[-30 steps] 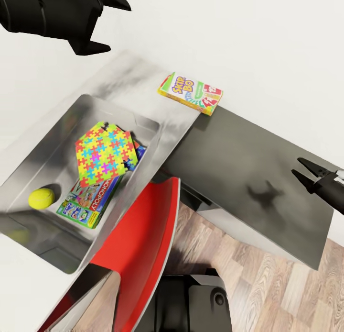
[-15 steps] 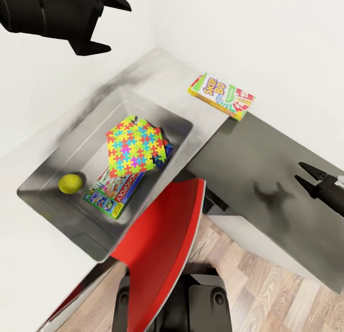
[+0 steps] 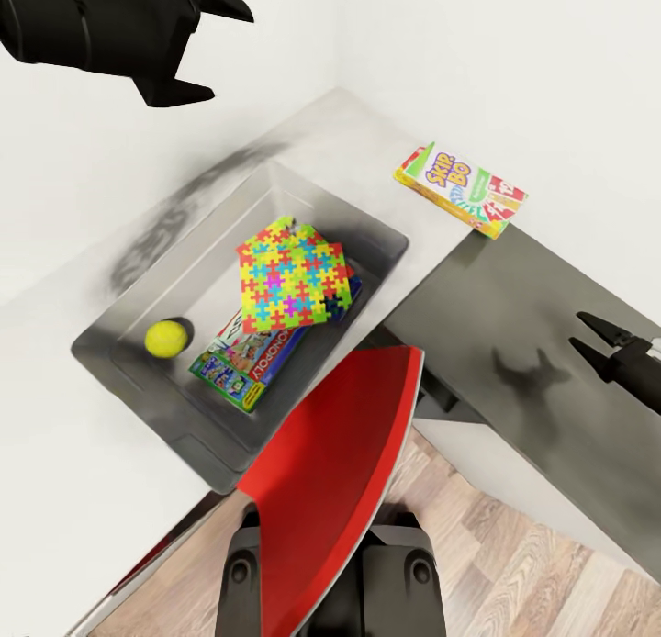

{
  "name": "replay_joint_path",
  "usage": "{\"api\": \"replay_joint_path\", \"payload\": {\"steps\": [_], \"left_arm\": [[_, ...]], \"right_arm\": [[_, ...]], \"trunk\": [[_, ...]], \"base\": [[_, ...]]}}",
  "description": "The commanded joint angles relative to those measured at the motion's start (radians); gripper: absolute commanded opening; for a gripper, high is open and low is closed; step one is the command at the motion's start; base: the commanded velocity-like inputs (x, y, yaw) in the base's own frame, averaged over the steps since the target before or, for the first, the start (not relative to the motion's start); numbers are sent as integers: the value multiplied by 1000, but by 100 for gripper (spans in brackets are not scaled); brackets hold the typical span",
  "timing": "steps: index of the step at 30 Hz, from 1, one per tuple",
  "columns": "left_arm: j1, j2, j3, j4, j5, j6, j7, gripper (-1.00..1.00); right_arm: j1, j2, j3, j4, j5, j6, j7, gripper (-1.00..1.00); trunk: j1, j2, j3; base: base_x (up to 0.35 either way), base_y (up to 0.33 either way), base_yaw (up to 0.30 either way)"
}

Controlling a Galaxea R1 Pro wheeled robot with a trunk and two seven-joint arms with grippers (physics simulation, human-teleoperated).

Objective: Put all the toys in the child's room - the three board games (two on the bed and one on the table), the two jigsaw puzzles on the table, and the tennis ball on the table - inside the toy box on the table in the child's room.

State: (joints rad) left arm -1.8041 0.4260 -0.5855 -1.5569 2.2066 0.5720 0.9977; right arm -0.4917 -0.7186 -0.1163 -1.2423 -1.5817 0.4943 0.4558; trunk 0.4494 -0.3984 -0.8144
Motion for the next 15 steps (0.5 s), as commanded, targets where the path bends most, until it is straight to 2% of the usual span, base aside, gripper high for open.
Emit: {"api": "replay_joint_path", "payload": {"steps": [1, 15], "left_arm": [[-1, 1, -1, 0, 5, 1, 6, 100], [-1, 0, -4, 0, 5, 0, 6, 100]], "right_arm": [[-1, 0, -1, 0, -8, 8, 0, 100], [-1, -1, -2, -1, -10, 7, 13, 100]], "trunk": [[1, -2, -1], [1, -2, -2]], "base": [[0, 0, 60], [0, 0, 22]]}}
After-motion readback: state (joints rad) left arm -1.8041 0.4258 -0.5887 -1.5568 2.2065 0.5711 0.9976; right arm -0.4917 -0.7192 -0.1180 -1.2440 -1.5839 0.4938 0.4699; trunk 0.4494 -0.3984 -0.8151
